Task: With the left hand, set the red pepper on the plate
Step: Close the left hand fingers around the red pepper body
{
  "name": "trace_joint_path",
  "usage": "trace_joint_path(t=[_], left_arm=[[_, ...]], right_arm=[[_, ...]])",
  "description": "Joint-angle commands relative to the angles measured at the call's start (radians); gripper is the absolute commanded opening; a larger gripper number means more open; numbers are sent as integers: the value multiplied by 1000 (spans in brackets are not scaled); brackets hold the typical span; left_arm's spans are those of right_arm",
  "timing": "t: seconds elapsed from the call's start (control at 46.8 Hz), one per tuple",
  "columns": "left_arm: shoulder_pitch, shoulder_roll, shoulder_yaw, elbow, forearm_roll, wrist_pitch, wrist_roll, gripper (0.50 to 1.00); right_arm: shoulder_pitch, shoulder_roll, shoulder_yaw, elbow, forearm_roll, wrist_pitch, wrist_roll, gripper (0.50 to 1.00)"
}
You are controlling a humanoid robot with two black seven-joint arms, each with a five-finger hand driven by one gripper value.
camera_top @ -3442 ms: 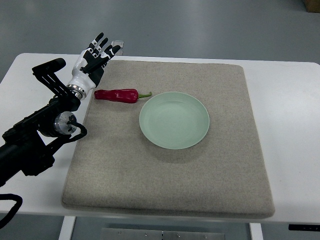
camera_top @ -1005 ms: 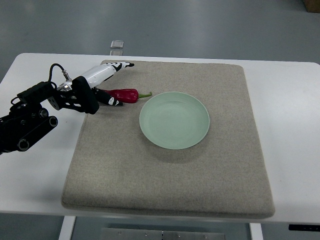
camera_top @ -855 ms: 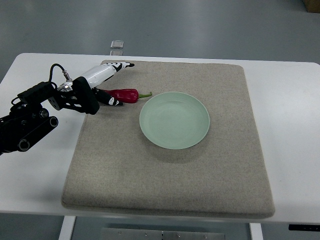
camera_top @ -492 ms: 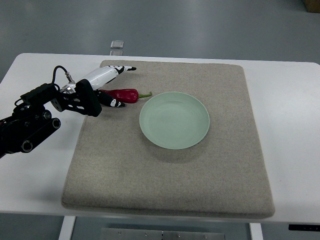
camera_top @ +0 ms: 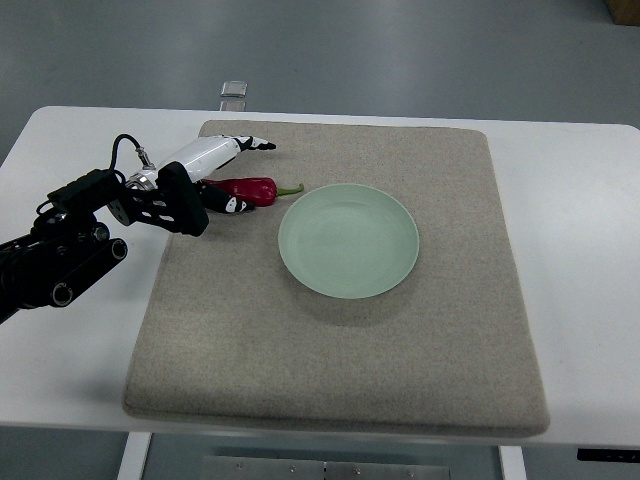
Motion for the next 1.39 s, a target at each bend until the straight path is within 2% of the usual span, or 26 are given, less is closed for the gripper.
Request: trace_joint_path(t=[0.0, 0.577, 0.706, 1.24, 1.368], left_arm=[[1, -1, 1, 3, 0, 1, 0, 864], [1, -1, 1, 1, 22, 3, -2, 851], [1, -1, 1, 3, 22, 3, -2, 825], [1, -7, 42, 4, 20, 31, -12, 825], [1, -7, 42, 6, 20, 32, -11, 797]], right_arm=[[0, 0, 0, 0, 0, -1, 0, 928], [0, 0, 0, 0, 0, -1, 0, 928], [0, 0, 0, 0, 0, -1, 0, 928], [0, 0, 0, 0, 0, 1, 0, 928], [0, 0, 0, 0, 0, 1, 0, 928]])
